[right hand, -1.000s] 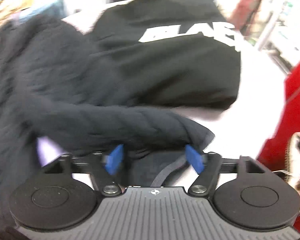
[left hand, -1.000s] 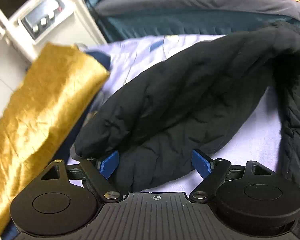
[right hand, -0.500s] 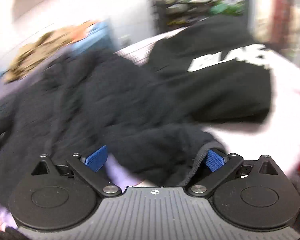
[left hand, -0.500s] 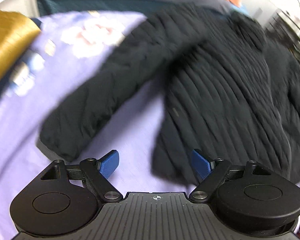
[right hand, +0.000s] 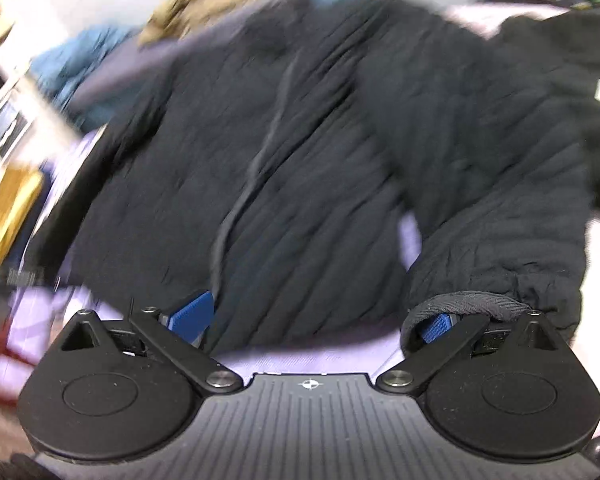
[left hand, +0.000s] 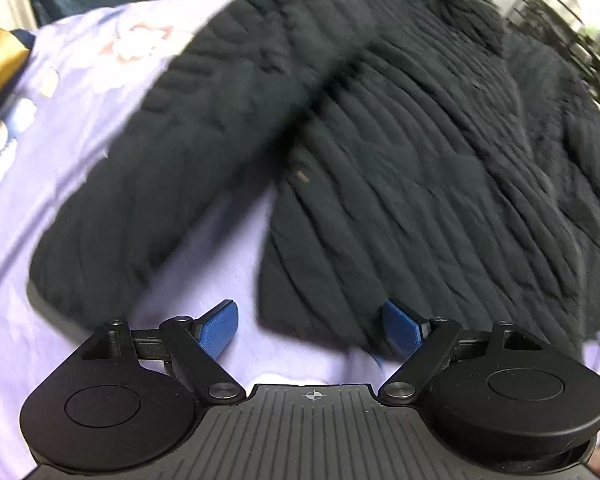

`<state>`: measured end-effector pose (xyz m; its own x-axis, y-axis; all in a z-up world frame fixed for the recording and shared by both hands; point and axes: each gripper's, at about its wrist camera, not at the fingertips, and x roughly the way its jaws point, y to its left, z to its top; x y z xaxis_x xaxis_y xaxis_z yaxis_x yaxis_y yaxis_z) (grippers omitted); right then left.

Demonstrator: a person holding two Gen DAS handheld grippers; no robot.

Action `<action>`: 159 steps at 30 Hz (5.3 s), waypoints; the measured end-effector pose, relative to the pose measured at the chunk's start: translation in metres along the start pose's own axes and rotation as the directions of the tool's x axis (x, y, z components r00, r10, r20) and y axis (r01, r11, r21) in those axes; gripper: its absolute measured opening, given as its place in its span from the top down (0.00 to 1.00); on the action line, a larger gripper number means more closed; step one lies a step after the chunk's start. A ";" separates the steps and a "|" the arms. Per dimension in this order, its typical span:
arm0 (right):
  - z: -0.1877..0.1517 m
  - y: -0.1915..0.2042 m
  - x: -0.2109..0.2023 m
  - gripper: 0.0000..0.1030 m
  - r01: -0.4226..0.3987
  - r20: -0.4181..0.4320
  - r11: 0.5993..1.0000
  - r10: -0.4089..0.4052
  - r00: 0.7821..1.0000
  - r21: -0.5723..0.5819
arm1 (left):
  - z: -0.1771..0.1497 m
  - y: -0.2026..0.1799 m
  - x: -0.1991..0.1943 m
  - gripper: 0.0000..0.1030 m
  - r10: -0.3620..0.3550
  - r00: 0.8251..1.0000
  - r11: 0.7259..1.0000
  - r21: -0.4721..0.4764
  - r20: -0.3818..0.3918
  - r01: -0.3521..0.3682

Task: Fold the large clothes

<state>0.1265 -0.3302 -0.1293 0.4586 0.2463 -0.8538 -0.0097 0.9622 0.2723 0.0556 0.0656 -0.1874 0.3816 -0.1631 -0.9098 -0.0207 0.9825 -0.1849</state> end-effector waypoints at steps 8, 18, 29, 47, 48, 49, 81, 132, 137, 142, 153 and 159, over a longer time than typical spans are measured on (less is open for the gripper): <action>0.022 0.006 0.000 0.06 0.166 -0.252 0.984 -0.179 0.951 -0.070 | 0.037 -0.005 0.048 0.00 0.017 0.999 0.998 -0.054 -0.046 -0.020; 0.034 -0.006 -0.075 0.01 -0.231 0.023 0.966 0.230 0.973 0.112 | 0.037 -0.041 0.055 0.00 -0.006 1.000 1.000 0.022 -0.030 0.006; 0.045 -0.067 0.071 0.19 -0.010 -0.135 0.956 0.052 0.989 0.292 | 0.045 0.004 0.042 0.00 -0.025 1.000 0.998 -0.065 0.009 0.026; 0.049 -0.069 -0.020 0.89 -0.373 0.143 0.802 0.348 0.927 0.466 | 0.076 -0.007 -0.074 0.55 -0.253 0.936 0.960 -0.058 0.244 0.275; 0.053 -0.065 -0.037 0.89 -0.392 0.167 0.799 0.355 0.920 0.457 | 0.075 -0.005 -0.088 0.56 -0.266 0.927 0.955 -0.061 0.266 0.291; 0.054 -0.062 -0.055 0.90 -0.418 0.197 0.790 0.369 0.908 0.448 | 0.073 -0.002 -0.102 0.56 -0.281 0.916 0.947 -0.070 0.284 0.313; -0.059 -0.062 0.003 0.85 0.006 -0.066 0.918 0.022 0.998 0.398 | 0.003 0.006 0.009 0.51 -0.142 0.990 0.978 -0.159 -0.011 0.138; -0.018 -0.116 -0.106 0.93 -0.212 0.302 0.740 0.013 0.953 0.638 | 0.016 -0.112 -0.003 0.00 -0.149 0.984 0.989 0.013 -0.094 0.151; 0.063 -0.087 -0.192 0.94 -0.401 0.563 0.816 0.115 0.818 0.416 | 0.021 -0.134 0.000 0.00 -0.167 0.981 0.982 0.069 -0.101 0.174; 0.114 -0.108 -0.271 0.95 -0.376 0.722 0.875 0.044 0.690 0.306 | 0.020 -0.154 0.000 0.00 -0.172 0.981 0.977 0.114 -0.092 0.182; 0.114 -0.259 -0.229 0.95 -0.136 0.579 0.800 -0.294 0.760 0.585 | 0.033 -0.163 0.008 0.00 -0.104 0.989 0.992 0.062 -0.101 0.111; 0.093 -0.285 -0.184 0.95 -0.154 0.515 0.736 -0.292 0.806 0.659 | 0.041 -0.177 0.010 0.00 -0.071 0.992 0.996 0.055 -0.103 0.077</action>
<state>0.1270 -0.6603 -0.0082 0.8302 -0.1427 -0.5388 0.5074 0.5936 0.6246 0.1007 -0.1065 -0.1486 0.2852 -0.2410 -0.9277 0.0594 0.9705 -0.2339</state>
